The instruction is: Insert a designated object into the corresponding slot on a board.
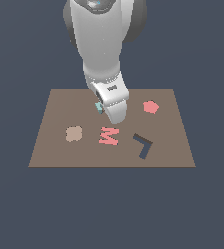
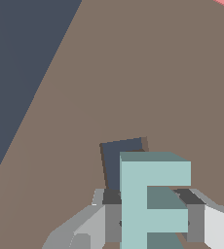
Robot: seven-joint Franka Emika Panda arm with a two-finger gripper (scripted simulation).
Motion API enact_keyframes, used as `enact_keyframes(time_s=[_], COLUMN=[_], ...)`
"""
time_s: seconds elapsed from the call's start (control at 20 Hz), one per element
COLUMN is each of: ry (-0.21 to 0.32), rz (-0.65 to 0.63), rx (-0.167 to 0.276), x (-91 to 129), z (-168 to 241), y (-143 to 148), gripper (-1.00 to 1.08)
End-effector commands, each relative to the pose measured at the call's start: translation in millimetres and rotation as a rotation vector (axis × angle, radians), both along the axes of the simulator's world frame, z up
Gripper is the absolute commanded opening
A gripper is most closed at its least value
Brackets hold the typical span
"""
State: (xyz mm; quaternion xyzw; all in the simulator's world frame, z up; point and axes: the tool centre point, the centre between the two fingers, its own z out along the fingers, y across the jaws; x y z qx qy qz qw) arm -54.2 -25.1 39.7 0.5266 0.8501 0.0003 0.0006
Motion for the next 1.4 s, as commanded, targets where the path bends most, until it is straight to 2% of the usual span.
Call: enact_keyframes(time_s=[0.0,0.4,0.95,1.0,1.35], ry=[0.000,0.000,0.000,0.000,0.000], rz=[0.054,0.141,0.147,0.147,0.147], rx=[0.000,0.000,-0.001,-0.001,-0.001], x=[-4,-10,-10,-10,-10], z=[0,0,-10,-10,-10], y=[1,2,1,1,1], gripper=[-1.00,-1.00,-1.00,1.00,1.00])
